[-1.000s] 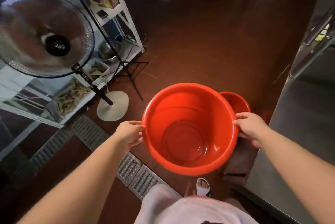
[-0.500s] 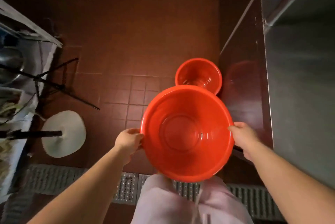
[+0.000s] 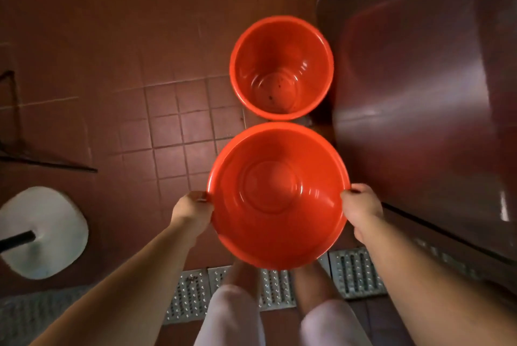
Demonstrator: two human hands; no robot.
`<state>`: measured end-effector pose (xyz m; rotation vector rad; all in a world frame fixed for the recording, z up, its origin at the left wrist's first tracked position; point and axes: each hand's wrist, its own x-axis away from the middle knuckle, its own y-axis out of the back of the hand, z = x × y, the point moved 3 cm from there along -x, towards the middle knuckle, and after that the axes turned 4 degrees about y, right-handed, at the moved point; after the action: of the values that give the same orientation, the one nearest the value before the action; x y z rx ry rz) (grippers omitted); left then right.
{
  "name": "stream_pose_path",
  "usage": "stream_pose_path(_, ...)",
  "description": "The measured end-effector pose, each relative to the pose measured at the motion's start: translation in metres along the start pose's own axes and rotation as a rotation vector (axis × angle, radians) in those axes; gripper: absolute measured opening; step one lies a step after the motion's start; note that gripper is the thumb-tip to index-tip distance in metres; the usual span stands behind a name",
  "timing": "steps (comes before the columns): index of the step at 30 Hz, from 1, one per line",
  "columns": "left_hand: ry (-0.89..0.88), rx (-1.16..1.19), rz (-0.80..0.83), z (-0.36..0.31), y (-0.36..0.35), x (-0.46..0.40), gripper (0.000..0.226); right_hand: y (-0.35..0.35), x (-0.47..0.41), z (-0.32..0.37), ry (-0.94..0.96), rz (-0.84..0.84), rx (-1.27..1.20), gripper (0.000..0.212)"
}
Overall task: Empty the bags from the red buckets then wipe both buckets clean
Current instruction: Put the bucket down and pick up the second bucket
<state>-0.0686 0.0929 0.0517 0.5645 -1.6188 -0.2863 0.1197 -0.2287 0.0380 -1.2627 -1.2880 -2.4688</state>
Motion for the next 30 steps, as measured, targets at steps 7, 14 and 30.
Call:
stream_pose_path(7, -0.033, -0.117, -0.013, -0.017, -0.068, -0.085, 0.022, -0.051, -0.076, -0.041, -0.080, -0.028, 0.013, 0.040)
stream_pose_path(14, -0.096, -0.176, -0.003, -0.035, -0.121, -0.146, 0.037, -0.080, -0.130, -0.062, -0.080, -0.085, 0.005, 0.051)
stream_pose_path(30, -0.052, -0.324, 0.070, -0.049, -0.138, -0.142, 0.065, -0.089, -0.119, -0.049, 0.005, -0.024, 0.148, 0.063)
